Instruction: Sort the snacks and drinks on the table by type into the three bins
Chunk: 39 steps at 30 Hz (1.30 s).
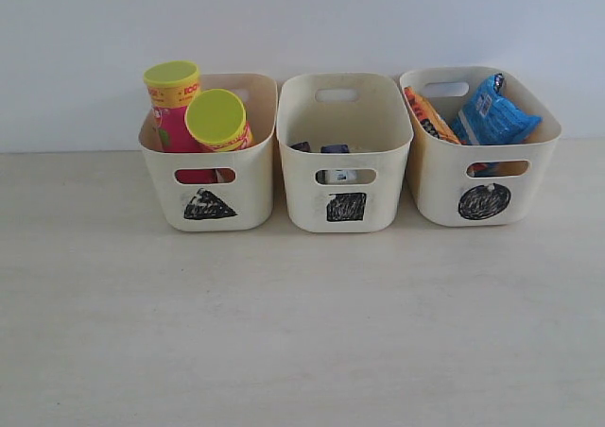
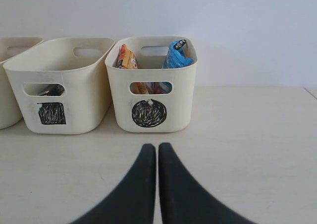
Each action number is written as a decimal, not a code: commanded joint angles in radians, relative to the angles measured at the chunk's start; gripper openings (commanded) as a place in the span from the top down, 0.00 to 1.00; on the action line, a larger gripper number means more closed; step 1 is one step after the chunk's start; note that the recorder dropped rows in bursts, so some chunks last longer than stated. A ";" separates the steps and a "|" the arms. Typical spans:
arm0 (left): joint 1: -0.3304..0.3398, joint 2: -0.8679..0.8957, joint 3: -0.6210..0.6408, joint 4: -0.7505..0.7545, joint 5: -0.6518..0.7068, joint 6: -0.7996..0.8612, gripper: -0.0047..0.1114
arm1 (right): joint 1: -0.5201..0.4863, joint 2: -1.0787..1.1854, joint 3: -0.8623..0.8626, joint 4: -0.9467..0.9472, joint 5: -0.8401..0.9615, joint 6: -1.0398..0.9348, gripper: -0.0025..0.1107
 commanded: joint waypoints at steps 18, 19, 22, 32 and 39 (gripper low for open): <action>-0.005 -0.004 0.004 0.004 0.000 0.000 0.93 | -0.003 -0.007 0.003 -0.028 -0.019 -0.017 0.98; -0.005 -0.004 0.004 0.004 0.000 0.000 0.93 | -0.003 -0.007 0.003 -0.035 -0.027 -0.026 0.98; -0.005 -0.004 0.004 0.004 0.000 0.000 0.93 | -0.003 -0.007 0.003 -0.035 -0.031 -0.027 0.98; -0.005 -0.004 0.004 0.004 0.000 0.000 0.93 | -0.003 -0.007 0.003 0.025 -0.079 -0.016 0.98; -0.005 -0.004 0.004 0.004 0.000 0.000 0.93 | -0.003 -0.007 0.003 0.023 -0.040 -0.093 0.98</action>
